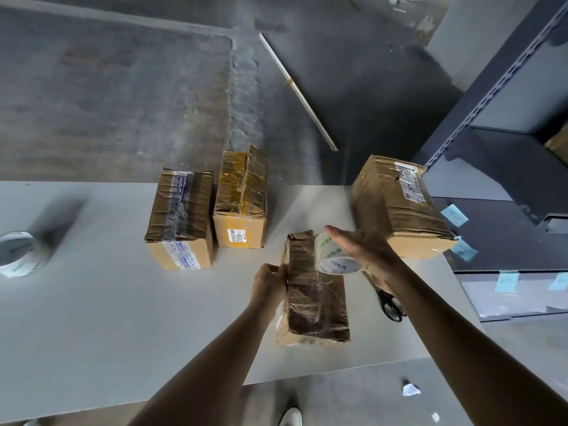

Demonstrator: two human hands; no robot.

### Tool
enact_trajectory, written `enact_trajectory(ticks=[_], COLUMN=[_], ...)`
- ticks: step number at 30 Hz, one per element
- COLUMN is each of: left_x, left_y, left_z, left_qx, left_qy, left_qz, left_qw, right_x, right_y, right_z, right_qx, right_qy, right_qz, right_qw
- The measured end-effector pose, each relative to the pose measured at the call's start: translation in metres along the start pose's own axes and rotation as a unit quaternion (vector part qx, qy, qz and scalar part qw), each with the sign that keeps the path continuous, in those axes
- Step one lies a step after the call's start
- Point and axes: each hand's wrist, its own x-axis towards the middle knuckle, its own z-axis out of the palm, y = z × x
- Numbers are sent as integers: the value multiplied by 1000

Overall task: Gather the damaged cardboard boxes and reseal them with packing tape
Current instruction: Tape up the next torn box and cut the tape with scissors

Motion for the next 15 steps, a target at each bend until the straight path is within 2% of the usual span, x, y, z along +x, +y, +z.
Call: enact_trajectory(ticks=[3,6,9,12,15], left_x=[-3,-2,-6,-17,-42], left_y=[4,-7,-9,9,33], left_z=[-6,-17,-15,-13,-8], left_qx=[-49,14,51,54,106], left_qy=[1,-7,32,80,52], left_qz=[-51,-87,-21,114,249], left_qw=[997,996,998,989,961], right_x=[0,-2,-1,2,4], right_y=[-1,1,2,4,9], right_z=[-2,-2,-2,-3,-4], right_qx=[2,15,29,34,54], right_qy=[-2,-6,-10,-16,-30], right_qz=[0,4,3,0,8], right_qw=[1000,1000,1000,999,998])
